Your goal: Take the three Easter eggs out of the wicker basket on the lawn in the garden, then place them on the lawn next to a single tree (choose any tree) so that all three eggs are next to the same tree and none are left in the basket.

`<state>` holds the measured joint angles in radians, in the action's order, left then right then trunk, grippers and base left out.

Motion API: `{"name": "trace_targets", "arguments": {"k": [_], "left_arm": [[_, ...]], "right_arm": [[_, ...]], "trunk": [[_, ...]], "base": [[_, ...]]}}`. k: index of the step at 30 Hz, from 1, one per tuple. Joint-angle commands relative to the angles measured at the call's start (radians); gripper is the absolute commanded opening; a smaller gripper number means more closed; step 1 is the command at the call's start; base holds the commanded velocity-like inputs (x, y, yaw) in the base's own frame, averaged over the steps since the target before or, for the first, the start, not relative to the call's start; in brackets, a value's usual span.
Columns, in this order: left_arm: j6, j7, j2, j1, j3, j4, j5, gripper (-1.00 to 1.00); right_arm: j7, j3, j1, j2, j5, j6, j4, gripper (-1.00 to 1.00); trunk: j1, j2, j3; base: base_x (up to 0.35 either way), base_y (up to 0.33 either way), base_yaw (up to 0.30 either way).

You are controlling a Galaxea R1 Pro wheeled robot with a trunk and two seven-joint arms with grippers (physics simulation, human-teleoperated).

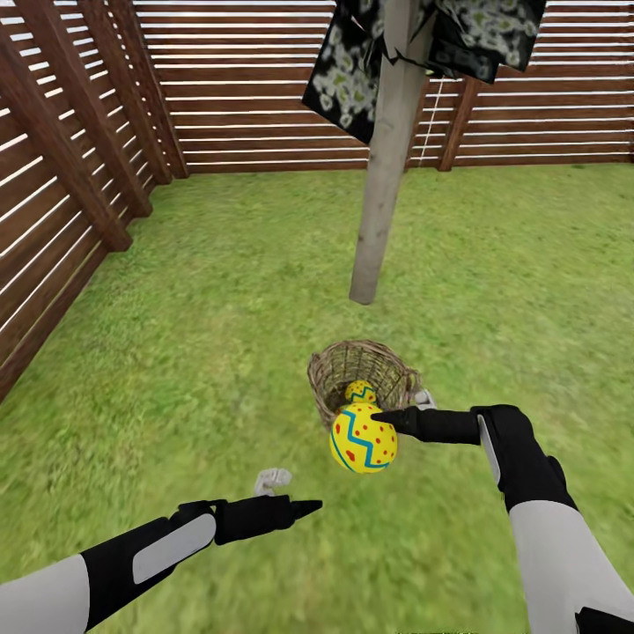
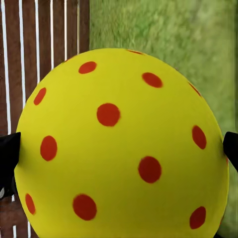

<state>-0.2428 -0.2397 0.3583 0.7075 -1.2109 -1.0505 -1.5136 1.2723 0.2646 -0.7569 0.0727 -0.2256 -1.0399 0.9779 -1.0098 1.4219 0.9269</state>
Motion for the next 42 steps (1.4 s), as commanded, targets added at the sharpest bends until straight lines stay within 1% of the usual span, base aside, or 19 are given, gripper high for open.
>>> {"name": "trace_targets", "arguments": {"k": [1,9,10,11,12,14,16,23,29,42], "left_arm": [[-0.001,-0.001,0.001,0.001,-0.003,-0.001,-0.010,1.00],[0.002,-0.002,0.001,0.001,-0.003,-0.004,-0.010,1.00],[0.002,-0.003,0.001,0.001,-0.003,-0.006,-0.010,1.00],[0.002,-0.003,0.001,0.001,-0.002,-0.006,-0.010,1.00],[0.003,-0.003,0.001,0.001,-0.002,-0.006,-0.010,1.00],[0.003,-0.003,0.002,0.001,-0.002,-0.006,-0.010,1.00],[0.003,-0.004,0.002,0.001,-0.003,-0.007,-0.010,1.00],[0.004,-0.002,0.002,0.001,-0.010,0.002,-0.002,1.00],[0.007,0.000,0.001,0.001,-0.012,0.003,0.001,1.00],[0.014,0.007,-0.001,0.001,-0.018,0.004,0.001,1.00]], "right_arm": [[0.009,0.003,-0.001,-0.001,-0.011,-0.007,0.000,-1.00],[0.006,0.003,-0.001,-0.001,-0.012,-0.007,-0.001,-1.00],[0.007,0.003,-0.001,0.000,-0.012,-0.007,-0.015,-1.00],[0.009,0.004,-0.001,0.001,-0.011,-0.007,-0.052,-1.00],[0.010,0.005,-0.001,0.008,-0.010,-0.007,-0.080,-1.00],[0.013,0.005,-0.001,0.015,-0.009,0.037,-0.100,-1.00],[0.013,0.005,-0.001,0.016,-0.008,0.051,-0.103,-1.00],[0.010,0.005,-0.001,0.016,-0.008,0.057,-0.100,-1.00],[0.008,0.004,-0.001,0.016,-0.009,0.060,-0.097,-1.00],[0.004,0.004,-0.001,0.013,-0.009,0.059,-0.097,-1.00]], "trunk": [[0.004,-0.007,-0.003],[0.035,-0.063,-0.029],[0.038,-0.070,-0.032],[0.042,-0.077,-0.035],[0.046,-0.084,-0.039],[0.054,-0.098,-0.045],[0.054,-0.098,-0.045],[0.054,-0.098,-0.047],[0.054,-0.098,-0.048],[0.054,-0.098,-0.058]], "base": [[0.000,0.000,-0.177],[-0.207,-0.145,-0.016],[-0.259,-0.183,0.000],[-0.216,-0.147,0.000],[-0.095,-0.065,0.000],[-0.022,-0.015,0.000],[-0.005,-0.003,0.000],[0.021,-0.015,-0.075],[0.174,-0.230,-0.007],[0.200,-0.242,-0.251]]}}
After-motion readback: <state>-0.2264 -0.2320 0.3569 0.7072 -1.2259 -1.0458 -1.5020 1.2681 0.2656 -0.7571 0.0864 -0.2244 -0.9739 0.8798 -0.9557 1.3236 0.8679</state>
